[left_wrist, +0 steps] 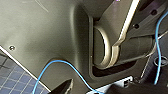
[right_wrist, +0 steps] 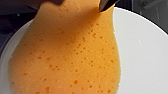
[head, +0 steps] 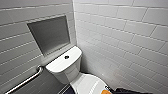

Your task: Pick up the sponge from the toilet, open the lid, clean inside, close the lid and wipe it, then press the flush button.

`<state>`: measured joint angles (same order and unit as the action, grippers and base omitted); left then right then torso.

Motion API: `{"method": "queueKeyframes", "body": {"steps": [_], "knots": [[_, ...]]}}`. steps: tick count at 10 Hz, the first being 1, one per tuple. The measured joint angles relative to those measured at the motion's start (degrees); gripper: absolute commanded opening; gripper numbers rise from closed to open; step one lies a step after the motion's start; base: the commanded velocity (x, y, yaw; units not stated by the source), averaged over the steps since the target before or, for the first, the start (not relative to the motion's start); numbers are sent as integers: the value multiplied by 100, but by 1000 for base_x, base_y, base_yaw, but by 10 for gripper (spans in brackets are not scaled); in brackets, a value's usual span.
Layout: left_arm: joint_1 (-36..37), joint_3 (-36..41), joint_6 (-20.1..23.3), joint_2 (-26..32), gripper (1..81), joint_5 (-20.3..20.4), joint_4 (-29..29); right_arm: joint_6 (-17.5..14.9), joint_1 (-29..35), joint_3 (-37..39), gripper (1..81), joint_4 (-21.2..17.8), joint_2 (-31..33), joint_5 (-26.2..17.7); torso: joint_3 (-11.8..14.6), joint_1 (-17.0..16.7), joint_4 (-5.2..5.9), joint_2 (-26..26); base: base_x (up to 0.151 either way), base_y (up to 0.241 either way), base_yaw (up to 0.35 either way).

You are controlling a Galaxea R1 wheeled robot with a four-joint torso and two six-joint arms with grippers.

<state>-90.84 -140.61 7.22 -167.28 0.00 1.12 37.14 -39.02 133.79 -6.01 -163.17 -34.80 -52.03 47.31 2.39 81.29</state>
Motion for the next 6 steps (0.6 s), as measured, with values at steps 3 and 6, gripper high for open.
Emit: {"method": "queueKeyframes", "body": {"steps": [3,6], "knots": [[5,0,0,-2,811,-5,2,-5,18,6,811,1,2,52,-35,2,0,0,0,0,0],[2,0,0,-4,811,-7,2,-24,57,-207,811,1,96,199,-37,2,0,0,0,0,0]]}}
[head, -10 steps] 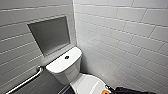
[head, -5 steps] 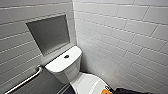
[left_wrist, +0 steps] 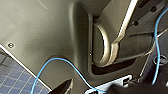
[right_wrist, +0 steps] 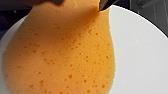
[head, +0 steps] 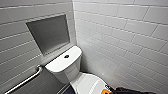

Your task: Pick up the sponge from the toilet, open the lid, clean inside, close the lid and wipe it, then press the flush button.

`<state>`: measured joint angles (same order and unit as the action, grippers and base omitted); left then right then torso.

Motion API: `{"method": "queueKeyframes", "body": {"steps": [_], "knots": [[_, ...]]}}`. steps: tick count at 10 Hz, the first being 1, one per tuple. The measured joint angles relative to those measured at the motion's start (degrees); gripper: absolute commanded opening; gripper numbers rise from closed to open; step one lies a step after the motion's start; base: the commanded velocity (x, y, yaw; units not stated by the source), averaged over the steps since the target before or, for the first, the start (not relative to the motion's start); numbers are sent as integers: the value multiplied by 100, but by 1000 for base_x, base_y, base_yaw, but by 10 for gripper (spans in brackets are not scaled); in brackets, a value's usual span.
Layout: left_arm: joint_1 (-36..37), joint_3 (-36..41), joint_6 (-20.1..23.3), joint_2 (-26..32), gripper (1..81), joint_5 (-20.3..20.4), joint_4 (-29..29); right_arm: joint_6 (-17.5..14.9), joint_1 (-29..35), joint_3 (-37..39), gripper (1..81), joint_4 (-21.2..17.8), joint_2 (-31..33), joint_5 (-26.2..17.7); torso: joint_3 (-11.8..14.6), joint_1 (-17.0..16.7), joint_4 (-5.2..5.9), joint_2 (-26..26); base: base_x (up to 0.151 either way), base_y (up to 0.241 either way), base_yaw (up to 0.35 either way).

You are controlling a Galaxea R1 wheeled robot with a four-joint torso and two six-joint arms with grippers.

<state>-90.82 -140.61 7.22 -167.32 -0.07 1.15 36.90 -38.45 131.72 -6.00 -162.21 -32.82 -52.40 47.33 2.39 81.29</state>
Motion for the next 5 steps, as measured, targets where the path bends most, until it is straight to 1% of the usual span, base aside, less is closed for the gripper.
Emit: {"method": "queueKeyframes", "body": {"steps": [3,5], "knots": [[0,0,0,-20,811,-6,1,0,-18,-485,811,2,193,341,0,0,0,0,0,0,0],[-2,0,0,-9,811,-9,1,2,-68,-485,811,2,184,466,0,0,0,0,0,0,0]]}}
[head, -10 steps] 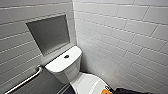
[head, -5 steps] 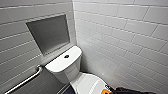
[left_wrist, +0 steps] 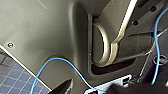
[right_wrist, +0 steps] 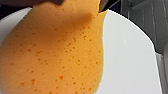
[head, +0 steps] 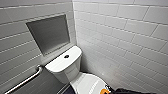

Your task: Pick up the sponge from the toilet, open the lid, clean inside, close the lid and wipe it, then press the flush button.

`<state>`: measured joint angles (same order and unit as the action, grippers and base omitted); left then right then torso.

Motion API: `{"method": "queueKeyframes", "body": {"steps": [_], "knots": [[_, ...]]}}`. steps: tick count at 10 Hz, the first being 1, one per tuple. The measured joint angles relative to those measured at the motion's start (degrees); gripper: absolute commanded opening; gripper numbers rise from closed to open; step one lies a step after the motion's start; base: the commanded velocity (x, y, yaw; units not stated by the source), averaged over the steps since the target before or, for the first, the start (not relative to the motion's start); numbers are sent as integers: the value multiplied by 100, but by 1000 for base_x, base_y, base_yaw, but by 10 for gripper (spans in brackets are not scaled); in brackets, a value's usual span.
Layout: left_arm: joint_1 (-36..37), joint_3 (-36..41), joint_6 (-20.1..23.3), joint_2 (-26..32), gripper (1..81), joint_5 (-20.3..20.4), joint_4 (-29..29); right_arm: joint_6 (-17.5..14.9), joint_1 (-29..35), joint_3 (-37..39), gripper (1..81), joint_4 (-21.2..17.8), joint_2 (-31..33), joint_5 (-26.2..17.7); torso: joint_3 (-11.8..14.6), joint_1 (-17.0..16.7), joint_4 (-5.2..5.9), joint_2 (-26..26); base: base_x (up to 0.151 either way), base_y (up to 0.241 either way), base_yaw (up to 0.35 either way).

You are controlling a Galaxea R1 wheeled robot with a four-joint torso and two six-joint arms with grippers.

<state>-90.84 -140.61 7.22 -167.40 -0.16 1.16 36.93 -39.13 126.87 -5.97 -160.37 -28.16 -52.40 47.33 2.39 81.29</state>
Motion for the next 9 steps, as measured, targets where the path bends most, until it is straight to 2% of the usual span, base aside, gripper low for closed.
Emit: {"method": "queueKeyframes", "body": {"steps": [6,9], "knots": [[-66,0,0,76,811,9,0,0,-118,1180,811,-9,-694,157,0,0,0,0,0,0,0],[-66,0,0,108,811,13,-1,-20,-332,1289,811,-55,-733,907,0,0,0,0,0,0,0]]}}
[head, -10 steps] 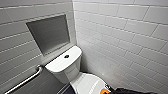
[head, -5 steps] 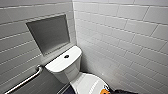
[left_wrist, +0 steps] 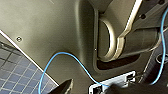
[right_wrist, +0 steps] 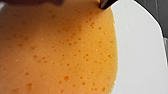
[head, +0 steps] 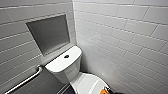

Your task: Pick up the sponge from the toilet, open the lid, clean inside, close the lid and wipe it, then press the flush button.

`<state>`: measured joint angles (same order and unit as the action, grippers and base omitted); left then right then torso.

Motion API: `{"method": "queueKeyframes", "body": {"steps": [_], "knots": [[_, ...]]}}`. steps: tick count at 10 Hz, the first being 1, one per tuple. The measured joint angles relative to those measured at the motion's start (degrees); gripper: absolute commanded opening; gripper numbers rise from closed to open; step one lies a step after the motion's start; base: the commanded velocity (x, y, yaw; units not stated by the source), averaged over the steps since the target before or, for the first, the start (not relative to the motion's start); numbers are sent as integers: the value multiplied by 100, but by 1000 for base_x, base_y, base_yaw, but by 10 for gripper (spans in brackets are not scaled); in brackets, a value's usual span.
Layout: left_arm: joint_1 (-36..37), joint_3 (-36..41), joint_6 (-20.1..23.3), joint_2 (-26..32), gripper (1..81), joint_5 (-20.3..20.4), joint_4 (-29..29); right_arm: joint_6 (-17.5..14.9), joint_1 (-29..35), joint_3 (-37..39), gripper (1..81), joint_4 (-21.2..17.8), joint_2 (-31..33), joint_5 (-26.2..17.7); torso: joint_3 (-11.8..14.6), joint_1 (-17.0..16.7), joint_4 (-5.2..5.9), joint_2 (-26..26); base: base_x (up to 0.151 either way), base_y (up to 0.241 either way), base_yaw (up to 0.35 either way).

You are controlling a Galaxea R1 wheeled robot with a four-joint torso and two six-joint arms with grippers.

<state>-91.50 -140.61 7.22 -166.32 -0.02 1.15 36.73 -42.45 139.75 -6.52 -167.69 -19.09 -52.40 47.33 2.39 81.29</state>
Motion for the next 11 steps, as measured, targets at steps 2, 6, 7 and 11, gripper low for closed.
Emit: {"method": "queueKeyframes", "body": {"steps": [2,6,7,11], "knots": [[0,0,0,-4,811,2,1,-90,-115,0,811,-1,5,341,0,0,0,0,0,0,0],[7,6,0,-17,811,2,1,-132,-168,-80,811,18,49,396,0,103,-2,168,0,0,0],[2,9,2,-17,811,-7,1,-129,-160,-94,811,18,49,400,-35,120,-2,193,0,0,0],[18,17,2,-20,811,-16,1,-84,277,-254,811,-286,195,-332,-538,127,-11,210,0,0,0]]}}
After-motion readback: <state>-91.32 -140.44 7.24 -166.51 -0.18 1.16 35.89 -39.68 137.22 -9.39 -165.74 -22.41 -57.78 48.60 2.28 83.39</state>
